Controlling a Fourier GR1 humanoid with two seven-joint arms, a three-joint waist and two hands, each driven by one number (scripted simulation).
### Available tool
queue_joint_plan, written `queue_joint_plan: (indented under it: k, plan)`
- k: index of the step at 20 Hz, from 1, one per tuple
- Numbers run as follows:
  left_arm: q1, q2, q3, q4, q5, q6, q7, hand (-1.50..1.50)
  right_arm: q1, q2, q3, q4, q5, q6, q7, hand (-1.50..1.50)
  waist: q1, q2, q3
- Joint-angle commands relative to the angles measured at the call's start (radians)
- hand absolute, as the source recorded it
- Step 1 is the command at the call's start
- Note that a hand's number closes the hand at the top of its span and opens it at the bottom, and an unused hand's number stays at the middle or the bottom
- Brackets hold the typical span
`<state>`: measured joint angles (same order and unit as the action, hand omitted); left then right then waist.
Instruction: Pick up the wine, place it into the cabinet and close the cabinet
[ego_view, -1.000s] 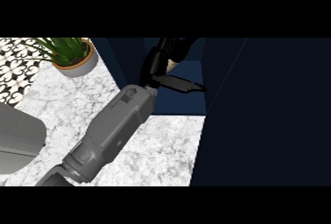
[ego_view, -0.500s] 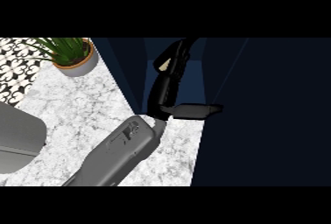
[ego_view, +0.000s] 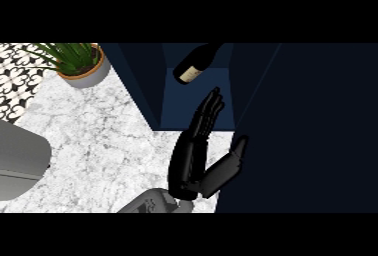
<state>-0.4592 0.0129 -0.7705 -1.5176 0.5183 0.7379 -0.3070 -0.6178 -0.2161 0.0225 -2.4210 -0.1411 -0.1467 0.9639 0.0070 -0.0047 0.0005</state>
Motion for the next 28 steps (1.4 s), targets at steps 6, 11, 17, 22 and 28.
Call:
queue_joint_plan:
  k: [6, 11, 17, 22, 28]
  plan:
    - [0.299, 0.146, -0.142, -0.337, -0.052, -0.046, -0.004, 1.5, -0.002, -0.032, -0.023, -0.02, -0.013, 0.012, 0.034, -1.5, -0.002, 0.001, -0.001]
    - [0.45, 0.333, -0.11, -0.537, -0.013, -0.15, -0.028, 1.5, 0.029, 0.025, 0.059, 0.002, -0.016, 0.011, -0.011, -1.5, 0.006, 0.002, -0.001]
    - [0.564, 0.484, -0.027, -0.597, 0.064, -0.307, -0.096, 1.5, -0.003, 0.015, 0.133, -0.076, -0.111, 0.088, 0.013, 1.5, 0.006, 0.0, -0.002]
    - [0.624, 0.592, 0.099, -0.661, 0.159, -0.399, -0.106, 1.5, -0.037, 0.142, 0.271, -0.041, -0.164, 0.031, 0.082, 1.5, 0.014, -0.003, -0.005]
    - [0.773, 0.734, 0.329, -0.653, 0.307, -0.602, -0.211, 1.5, -0.094, 0.213, 0.439, 0.057, -0.013, -0.037, 0.077, 1.5, 0.029, -0.004, -0.006]
